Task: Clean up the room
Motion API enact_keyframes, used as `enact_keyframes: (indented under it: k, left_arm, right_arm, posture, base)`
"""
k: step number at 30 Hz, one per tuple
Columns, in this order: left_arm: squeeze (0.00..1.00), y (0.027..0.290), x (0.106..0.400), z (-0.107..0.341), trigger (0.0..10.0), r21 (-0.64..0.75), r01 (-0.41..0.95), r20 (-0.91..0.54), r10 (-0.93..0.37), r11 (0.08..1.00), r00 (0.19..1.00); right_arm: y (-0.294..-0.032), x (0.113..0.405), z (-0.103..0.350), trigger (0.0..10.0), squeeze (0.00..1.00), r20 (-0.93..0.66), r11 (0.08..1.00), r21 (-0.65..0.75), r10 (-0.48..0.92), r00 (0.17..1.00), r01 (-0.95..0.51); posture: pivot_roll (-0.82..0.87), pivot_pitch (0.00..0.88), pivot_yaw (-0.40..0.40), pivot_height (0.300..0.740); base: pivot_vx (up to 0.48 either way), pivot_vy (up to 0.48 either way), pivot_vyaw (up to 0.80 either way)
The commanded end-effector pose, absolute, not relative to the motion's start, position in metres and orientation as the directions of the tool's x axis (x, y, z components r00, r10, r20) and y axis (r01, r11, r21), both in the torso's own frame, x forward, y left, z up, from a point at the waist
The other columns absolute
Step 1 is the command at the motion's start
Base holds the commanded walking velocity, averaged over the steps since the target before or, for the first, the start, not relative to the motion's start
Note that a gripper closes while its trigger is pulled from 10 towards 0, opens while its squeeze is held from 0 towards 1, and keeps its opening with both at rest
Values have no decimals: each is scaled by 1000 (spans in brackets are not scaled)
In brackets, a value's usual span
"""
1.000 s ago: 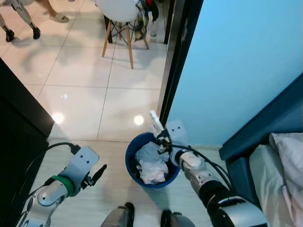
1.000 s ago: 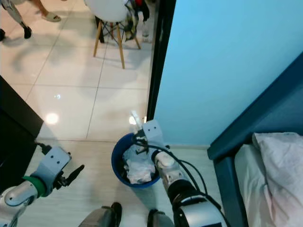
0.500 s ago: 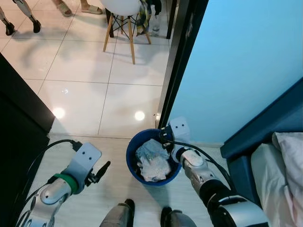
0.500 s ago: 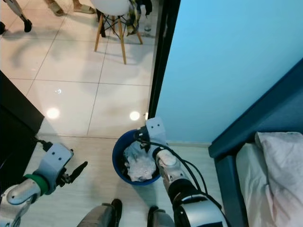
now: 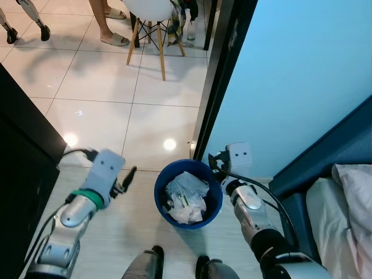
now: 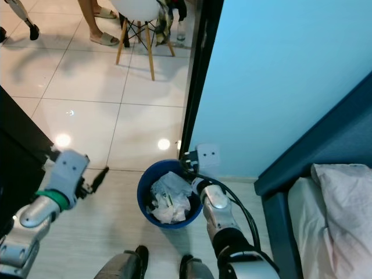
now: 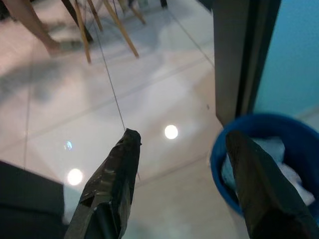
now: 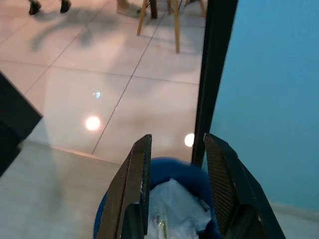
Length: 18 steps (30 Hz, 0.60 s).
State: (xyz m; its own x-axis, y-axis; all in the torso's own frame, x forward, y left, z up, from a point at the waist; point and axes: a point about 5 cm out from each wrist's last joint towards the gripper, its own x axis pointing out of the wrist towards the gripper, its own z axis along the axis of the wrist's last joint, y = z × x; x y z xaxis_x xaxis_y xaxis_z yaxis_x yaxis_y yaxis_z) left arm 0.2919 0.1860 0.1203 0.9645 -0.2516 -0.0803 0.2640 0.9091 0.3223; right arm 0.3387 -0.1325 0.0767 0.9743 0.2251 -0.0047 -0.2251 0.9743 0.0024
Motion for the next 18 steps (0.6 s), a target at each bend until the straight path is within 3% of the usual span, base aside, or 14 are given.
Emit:
enact_keyframes:
  k: [1,8,18]
  left_arm:
    - [0,191,290,115,10000,321,248,-91,-231,914,969]
    - [0,198,302,144,10000,334,146,41,-169,931,985]
    - [0,183,310,120,10000,200,137,-25,-135,970,991]
  right_arm:
    - [-134,334,74,10000,0,6,976,0,217,976,-217]
    - [-136,336,86,10000,0,66,982,-43,188,980,-186]
    - [-137,334,85,10000,0,67,986,-34,163,984,-161]
  posture:
    - [109,96,66,726]
    - [99,70,53,726]
    - [73,61,55,726]
  base:
    - [0,0,0]
    - [0,0,0]
    - [0,0,0]
